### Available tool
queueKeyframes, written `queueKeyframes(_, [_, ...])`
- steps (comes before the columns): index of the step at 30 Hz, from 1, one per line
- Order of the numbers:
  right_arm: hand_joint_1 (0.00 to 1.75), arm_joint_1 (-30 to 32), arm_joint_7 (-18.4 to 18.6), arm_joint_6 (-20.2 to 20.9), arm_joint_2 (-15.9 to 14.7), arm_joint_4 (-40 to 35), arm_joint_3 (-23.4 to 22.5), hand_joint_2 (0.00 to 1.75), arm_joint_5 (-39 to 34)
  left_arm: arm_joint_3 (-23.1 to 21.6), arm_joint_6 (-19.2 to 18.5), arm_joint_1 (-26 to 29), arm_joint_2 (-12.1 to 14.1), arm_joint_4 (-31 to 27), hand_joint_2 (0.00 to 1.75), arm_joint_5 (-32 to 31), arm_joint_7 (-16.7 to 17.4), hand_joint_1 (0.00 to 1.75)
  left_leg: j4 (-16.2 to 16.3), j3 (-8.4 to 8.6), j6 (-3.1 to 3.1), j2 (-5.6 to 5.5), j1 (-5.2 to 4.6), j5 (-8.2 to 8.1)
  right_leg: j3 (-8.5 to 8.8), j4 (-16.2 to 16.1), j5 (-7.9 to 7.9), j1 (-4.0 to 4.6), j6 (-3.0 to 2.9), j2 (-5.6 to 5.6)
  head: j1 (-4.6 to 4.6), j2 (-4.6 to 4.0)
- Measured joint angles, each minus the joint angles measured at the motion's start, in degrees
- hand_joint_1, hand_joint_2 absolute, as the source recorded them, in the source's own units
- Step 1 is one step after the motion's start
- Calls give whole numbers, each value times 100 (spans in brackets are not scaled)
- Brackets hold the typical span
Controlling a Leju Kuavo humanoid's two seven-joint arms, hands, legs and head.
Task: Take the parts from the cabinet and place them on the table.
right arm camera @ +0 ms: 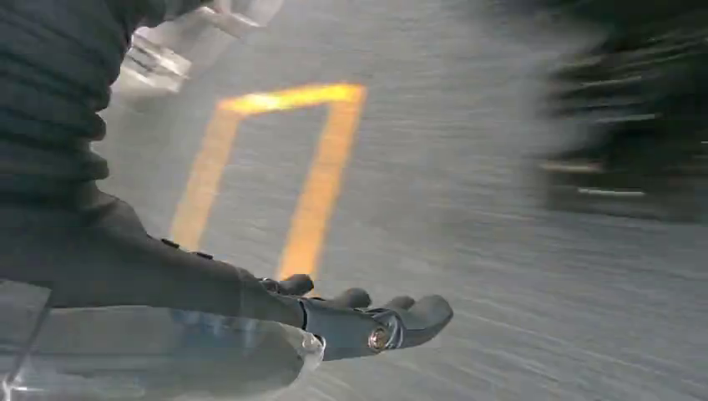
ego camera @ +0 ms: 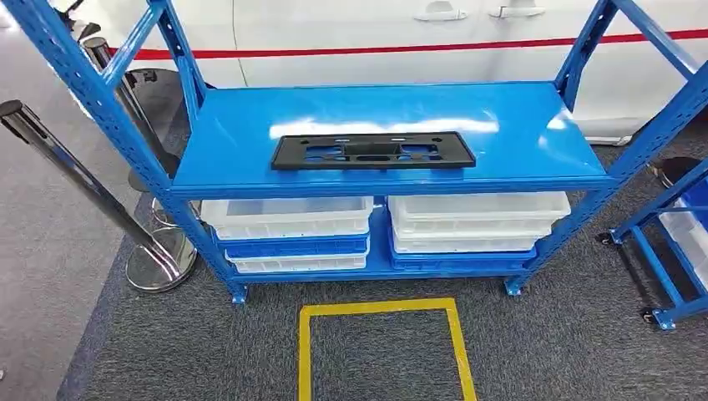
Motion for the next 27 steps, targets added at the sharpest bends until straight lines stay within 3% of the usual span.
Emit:
queueKeyframes(1, [0, -147, -2, 0, 15, -201, 0, 175, 2, 0, -2, 164, 0, 188, 175, -2, 7, 0, 93, -4, -36, 6, 23, -71, 15, -28, 16, -23, -25, 21, 2, 0])
queueKeyframes(2, [0, -256, -29, -2, 15, -323, -22, 175, 26, 4, -2, 276, -4, 314, 175, -29, 13, 0, 365, -146, -75, 15, 24, -277, 8, -30, 12, -34, -49, 17, -7, 0])
queueKeyframes(4, [0, -368, -48, -15, 15, -340, -162, 175, 157, 129, 9, 280, 2, 362, 175, -182, -9, 0, 1226, -602, -137, 18, 61, -725, -1, -28, 7, -27, -62, -100, -4, 0])
queueKeyframes(5, [0, -367, -55, -17, 15, -340, -241, 175, 249, 219, 11, 234, 2, 395, 175, -271, -18, 0, 1610, -804, -159, 26, 74, -855, -8, -26, 1, -27, -66, -178, -2, 0])
queueKeyframes(6, [0, -384, -63, -24, 17, -340, -329, 175, 360, 321, 15, 210, -2, 447, 175, -384, -26, 0, 1810, -909, -172, 39, 94, -852, -13, -26, 0, -28, -65, -214, -4, 0])
queueKeyframes(7, [0, -392, -81, -28, 22, -340, -400, 175, 452, 393, 15, 197, -9, 476, 175, -485, -41, 0, 1736, -874, -183, 44, 114, -723, -11, -25, -1, -32, -64, -217, -2, 0])
queueKeyframes(9, [0, -411, -146, -78, 37, -340, -576, 175, 688, 580, 20, 162, -13, 528, 175, -741, -61, 0, 766, -390, -186, 46, 146, -117, 24, -22, -5, -52, -56, -174, -4, 0])
queueKeyframes(10, [0, -413, -173, -94, 55, -340, -638, 175, 781, 652, 22, 148, -18, 550, 175, -844, -61, 0, 261, -144, -177, 45, 159, 111, 30, -18, -7, -57, -44, -151, -4, 0])
queueKeyframes(11, [0, -426, -190, -107, 61, -340, -724, 175, 883, 748, 26, 130, -33, 592, 175, -958, -63, 0, 68, -67, -163, 40, 141, 18, 23, -4, -3, -33, -9, -124, -4, 0])
queueKeyframes(14, [0, -469, -278, -127, 96, -334, -1037, 175, 1224, 1054, 59, 20, -57, 642, 175, -1325, -85, 0, 56, -120, -51, 43, 79, 31, -8, -29, 38, -35, 125, -83, -2, 0])
queueKeyframes(16, [0, -505, -330, -162, 133, -312, -1243, 175, 1444, 1262, 70, -49, -85, 668, 175, -1562, -105, 0, -36, -60, 73, 51, 125, 109, 8, 8, 3, -68, 198, -76, 0, 0])
queueKeyframes(18, [0, -539, -376, -197, 162, -279, -1425, 175, 1644, 1452, 74, -113, -118, 683, 175, -1777, -122, 0, -45, -82, 142, 65, 104, 135, -244, 536, -373, -60, 187, -68, 2, 0])
queueKeyframes(20, [0, -571, -433, -214, 175, -220, -1641, 175, 1874, 1669, 83, -168, -157, 718, 175, -2027, -146, 0, -41, -111, 160, 72, 62, 140, -706, 1486, -791, -37, 194, -56, 0, 0])
queueKeyframes(21, [0, -585, -459, -227, 186, -190, -1763, 175, 1992, 1783, 87, -200, -166, 734, 175, -2154, -155, 0, -39, -114, 171, 70, 39, 141, -845, 1760, -828, -26, 187, -53, 2, 0])
queueKeyframes(22, [0, -593, -483, -243, 199, -166, -1869, 175, 2092, 1880, 90, -226, -184, 742, 175, -2265, -162, 0, -38, -109, 176, 64, 18, 138, -840, 1724, -709, -16, 168, -47, 2, 0])
queueKeyframes(23, [0, -601, -501, -262, 210, -139, -1979, 175, 2199, 1997, 96, -256, -203, 758, 175, -2381, -173, 0, -37, -86, 180, 56, 3, 134, -700, 1427, -474, -2, 135, -44, 2, 0])
queueKeyframes(24, [0, -610, -531, -291, 221, -115, -2095, 0, 2304, 2100, 98, -292, -223, 771, 0, -2506, -188, 0, -34, -67, 183, 53, -10, 126, -480, 963, -206, 24, 89, -42, 4, 0])
queueKeyframes(25, [0, -634, -562, -310, 230, -94, -2185, 175, 2412, 2192, 101, -317, -247, 782, 0, -2609, -203, 0, -30, -45, 178, 53, -23, 113, -219, 414, 54, 49, 30, -39, 2, 0])
queueKeyframes(26, [0, -667, -590, -323, 241, -70, -2296, 175, 2521, 2301, 103, -333, -273, 790, 0, -2725, -225, 0, -28, -65, 170, 58, -23, 106, -78, 73, 73, 92, -39, -37, 2, 0])
queueKeyframes(27, [0, -716, -614, -339, 252, -48, -2394, 175, 2612, 2392, 103, -396, -302, 808, 0, -2827, -260, 0, 4, -93, 132, 55, -68, 79, -54, -8, 60, 97, -41, -45, 0, 0])
